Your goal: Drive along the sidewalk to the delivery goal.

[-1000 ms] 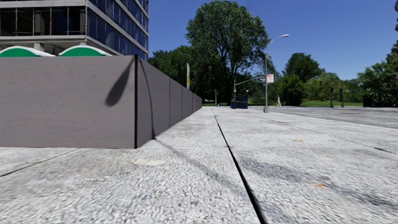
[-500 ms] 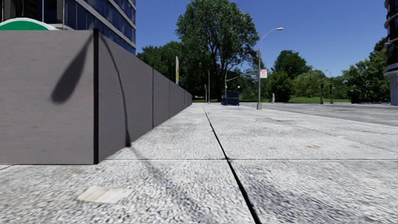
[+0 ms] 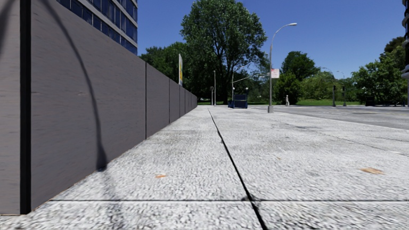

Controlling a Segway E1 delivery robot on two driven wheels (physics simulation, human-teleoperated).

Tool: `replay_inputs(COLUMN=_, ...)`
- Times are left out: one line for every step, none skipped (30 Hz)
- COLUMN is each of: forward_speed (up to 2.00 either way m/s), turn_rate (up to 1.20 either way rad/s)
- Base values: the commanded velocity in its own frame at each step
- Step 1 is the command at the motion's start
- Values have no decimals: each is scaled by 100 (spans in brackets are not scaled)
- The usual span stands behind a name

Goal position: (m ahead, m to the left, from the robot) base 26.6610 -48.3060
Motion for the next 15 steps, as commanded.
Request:
replay_inputs(forward_speed=200, turn_rate=-3)
replay_inputs(forward_speed=200, turn_rate=-3)
replay_inputs(forward_speed=200, turn_rate=-3)
replay_inputs(forward_speed=200, turn_rate=-5)
replay_inputs(forward_speed=200, turn_rate=-14)
replay_inputs(forward_speed=200, turn_rate=-25)
replay_inputs(forward_speed=200, turn_rate=-29)
replay_inputs(forward_speed=200, turn_rate=-29)
replay_inputs(forward_speed=200, turn_rate=-29)
replay_inputs(forward_speed=200, turn_rate=-30)
replay_inputs(forward_speed=200, turn_rate=-27)
replay_inputs(forward_speed=200, turn_rate=-24)
replay_inputs(forward_speed=200, turn_rate=-23)
replay_inputs(forward_speed=200, turn_rate=-23)
replay_inputs(forward_speed=200, turn_rate=-23)
